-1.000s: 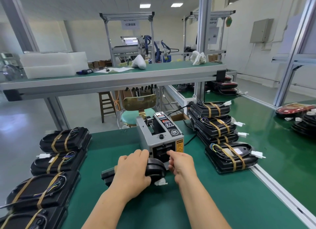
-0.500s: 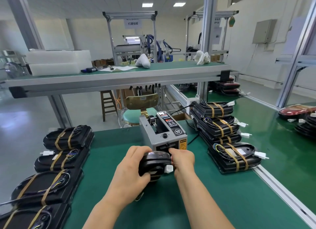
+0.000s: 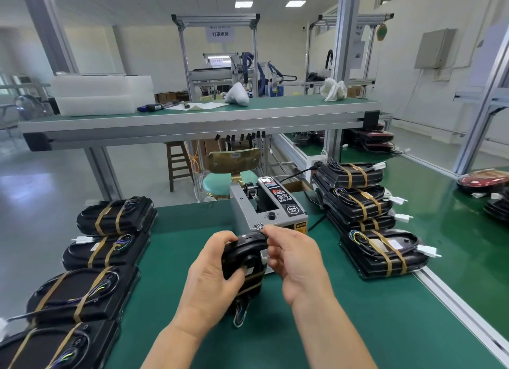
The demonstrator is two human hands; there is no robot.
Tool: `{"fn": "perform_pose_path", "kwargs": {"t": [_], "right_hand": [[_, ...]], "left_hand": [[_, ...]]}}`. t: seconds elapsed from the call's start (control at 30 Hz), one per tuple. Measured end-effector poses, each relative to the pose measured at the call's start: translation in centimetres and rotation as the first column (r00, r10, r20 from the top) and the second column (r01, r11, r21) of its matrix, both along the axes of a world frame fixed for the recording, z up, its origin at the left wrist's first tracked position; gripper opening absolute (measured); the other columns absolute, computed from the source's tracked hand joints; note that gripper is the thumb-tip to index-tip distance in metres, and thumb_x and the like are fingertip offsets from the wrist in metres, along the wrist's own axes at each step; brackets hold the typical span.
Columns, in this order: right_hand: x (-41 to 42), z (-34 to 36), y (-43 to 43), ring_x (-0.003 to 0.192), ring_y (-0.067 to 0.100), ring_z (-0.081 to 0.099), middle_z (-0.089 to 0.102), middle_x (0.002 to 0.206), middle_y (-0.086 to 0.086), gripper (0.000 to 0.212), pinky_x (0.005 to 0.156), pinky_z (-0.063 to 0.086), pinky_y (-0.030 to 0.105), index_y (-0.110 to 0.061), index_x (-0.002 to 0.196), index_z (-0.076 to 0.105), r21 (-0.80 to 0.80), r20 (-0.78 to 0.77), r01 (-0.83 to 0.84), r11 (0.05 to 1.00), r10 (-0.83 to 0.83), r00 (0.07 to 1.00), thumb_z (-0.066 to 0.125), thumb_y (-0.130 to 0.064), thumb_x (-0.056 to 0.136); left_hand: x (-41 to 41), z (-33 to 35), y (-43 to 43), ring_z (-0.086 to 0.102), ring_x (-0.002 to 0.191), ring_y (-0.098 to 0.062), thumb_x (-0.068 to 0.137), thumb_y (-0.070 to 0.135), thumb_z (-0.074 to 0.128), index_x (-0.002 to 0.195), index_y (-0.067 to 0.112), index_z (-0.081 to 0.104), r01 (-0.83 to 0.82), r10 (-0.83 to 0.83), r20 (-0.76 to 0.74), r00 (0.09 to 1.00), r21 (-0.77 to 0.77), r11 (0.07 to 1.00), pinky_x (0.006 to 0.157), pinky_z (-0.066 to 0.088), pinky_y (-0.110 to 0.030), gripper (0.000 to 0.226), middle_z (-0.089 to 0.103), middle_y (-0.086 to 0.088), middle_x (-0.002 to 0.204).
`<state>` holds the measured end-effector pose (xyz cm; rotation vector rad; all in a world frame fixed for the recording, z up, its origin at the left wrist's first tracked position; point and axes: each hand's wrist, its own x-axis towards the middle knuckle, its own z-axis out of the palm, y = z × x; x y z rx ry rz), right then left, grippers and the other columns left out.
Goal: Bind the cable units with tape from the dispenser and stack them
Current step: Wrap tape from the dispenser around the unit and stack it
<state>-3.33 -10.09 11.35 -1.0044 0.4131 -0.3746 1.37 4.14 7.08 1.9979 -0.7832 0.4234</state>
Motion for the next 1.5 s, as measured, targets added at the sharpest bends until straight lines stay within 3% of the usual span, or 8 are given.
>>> {"fn": "perform_pose_path", "kwargs": {"t": [0.2,0.43,0.9,1.5], "right_hand": [[-0.1,0.6,0.4,0.037,0.002,0.040,0.052,0.047,-0.006,0.031,0.039,0.035,0.015,-0.014,0.055,0.073,-0.189,-0.007,-0.053,0.981,0.052,0.999,0.069,-0.007,0.085],[0.1,0.9,0.6,0.035,-0.002,0.044,0.051,0.040,-0.012,0.020,0.037,0.033,0.010,-0.009,0.066,0.071,-0.310,-0.030,-0.060,0.949,0.054,0.998,0.068,-0.004,0.085],[0.0,0.9,1.3,0.041,-0.003,0.045,0.057,0.047,-0.009,0.036,0.044,0.037,0.010,-0.014,0.048,0.069,-0.375,0.002,-0.009,0.927,0.010,1.000,0.070,-0.003,0.083],[0.2,1.0,1.7,0.038,-0.003,0.046,0.055,0.044,-0.010,0.033,0.039,0.035,0.010,-0.015,0.052,0.071,-0.348,-0.023,-0.027,0.937,0.020,1.000,0.071,-0.006,0.084]], "left_hand": [[-0.1,-0.3,0.1,0.060,0.090,-0.009,0.076,0.006,0.073,0.111,0.050,0.042,0.006,-0.006,0.000,1.000,-0.024,1.000,0.077,0.043,-0.010,0.064,0.061,0.019,0.101],[0.0,-0.4,0.1,0.059,0.092,-0.007,0.076,0.005,0.072,0.113,0.054,0.041,0.021,-0.021,0.015,1.000,-0.034,0.999,0.079,0.041,-0.007,0.069,0.060,0.019,0.103],[0.0,-0.3,0.1,0.058,0.108,-0.008,0.071,-0.007,0.070,0.120,0.048,0.051,0.053,-0.048,0.078,0.996,-0.067,0.996,0.090,0.039,-0.007,0.076,0.059,0.017,0.116],[0.1,-0.6,0.4,0.058,0.108,-0.002,0.070,-0.008,0.072,0.125,0.052,0.044,0.029,-0.023,0.078,0.997,-0.087,0.996,0.090,0.036,-0.003,0.086,0.058,0.022,0.118]]}}
